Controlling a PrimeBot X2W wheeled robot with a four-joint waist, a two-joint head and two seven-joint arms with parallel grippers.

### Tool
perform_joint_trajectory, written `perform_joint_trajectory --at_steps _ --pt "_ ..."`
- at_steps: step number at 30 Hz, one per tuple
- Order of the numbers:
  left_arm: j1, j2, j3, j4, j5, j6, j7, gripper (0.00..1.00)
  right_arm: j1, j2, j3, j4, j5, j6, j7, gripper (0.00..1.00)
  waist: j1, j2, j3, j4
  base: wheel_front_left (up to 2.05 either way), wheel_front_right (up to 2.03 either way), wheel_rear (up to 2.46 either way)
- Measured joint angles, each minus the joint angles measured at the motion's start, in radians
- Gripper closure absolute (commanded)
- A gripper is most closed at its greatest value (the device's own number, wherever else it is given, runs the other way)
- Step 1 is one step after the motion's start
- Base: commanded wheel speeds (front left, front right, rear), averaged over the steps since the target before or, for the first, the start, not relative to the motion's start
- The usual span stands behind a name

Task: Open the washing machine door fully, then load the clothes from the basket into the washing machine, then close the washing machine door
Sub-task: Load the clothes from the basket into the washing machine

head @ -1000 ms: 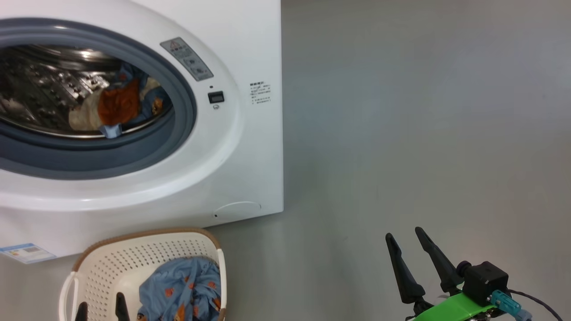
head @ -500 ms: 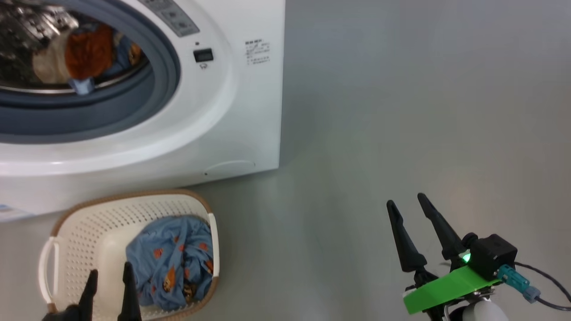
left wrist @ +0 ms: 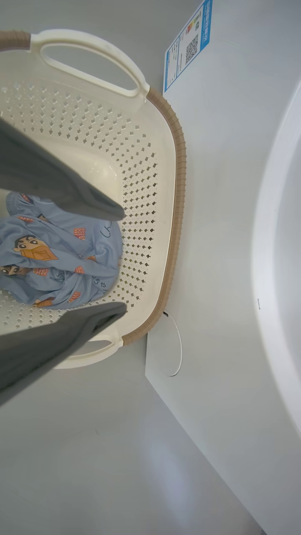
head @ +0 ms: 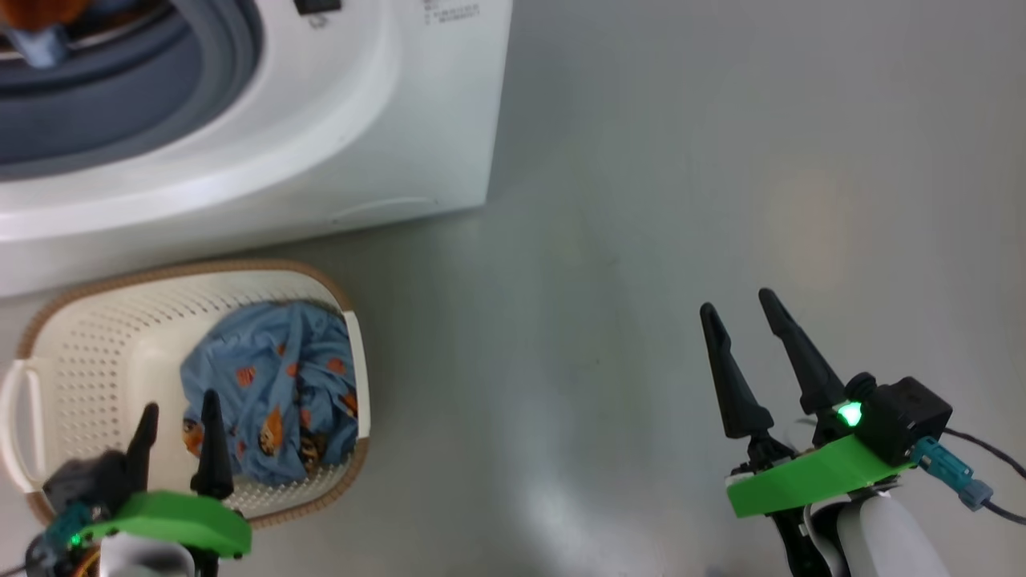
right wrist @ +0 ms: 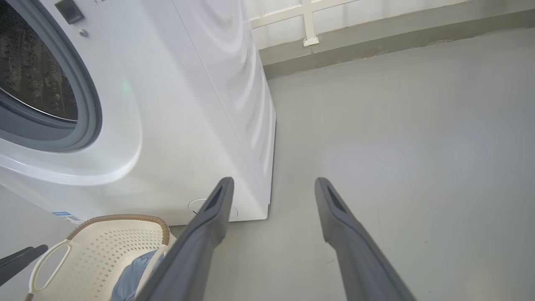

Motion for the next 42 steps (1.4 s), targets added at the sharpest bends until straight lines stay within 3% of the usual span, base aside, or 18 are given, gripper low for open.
perform_joint_trajectory --at_steps 6,23,27,42 --pt "-0.102 0.036 -0.069 0.107 -0.037 0.0 0.0 0.0 -0.016 0.0 0.001 -0.017 -0.001 0.0 0.0 0.0 0.0 0.0 0.085 -0.011 0.0 0.0 0.0" --pt "-0.339 0.206 -0.34 0.332 -0.24 0.0 0.003 0.0 -0.088 0.0 0.012 -0.058 0.008 0.0 0.0 0.0 -0.0001 0.0 0.301 -0.035 0.0 0.0 0.0" --pt "-0.376 0.225 -0.386 0.353 -0.305 0.0 0.025 0.0 -0.092 0.0 0.019 -0.06 0.019 0.0 0.0 0.0 -0.0001 0.0 0.339 -0.044 0.0 0.0 0.0" --pt "-0.473 0.375 -0.6 0.318 -0.512 0.0 0.195 0.0 -0.119 0.0 0.049 -0.073 0.079 0.0 0.0 0.0 -0.0002 0.0 0.449 -0.091 0.0 0.0 0.0"
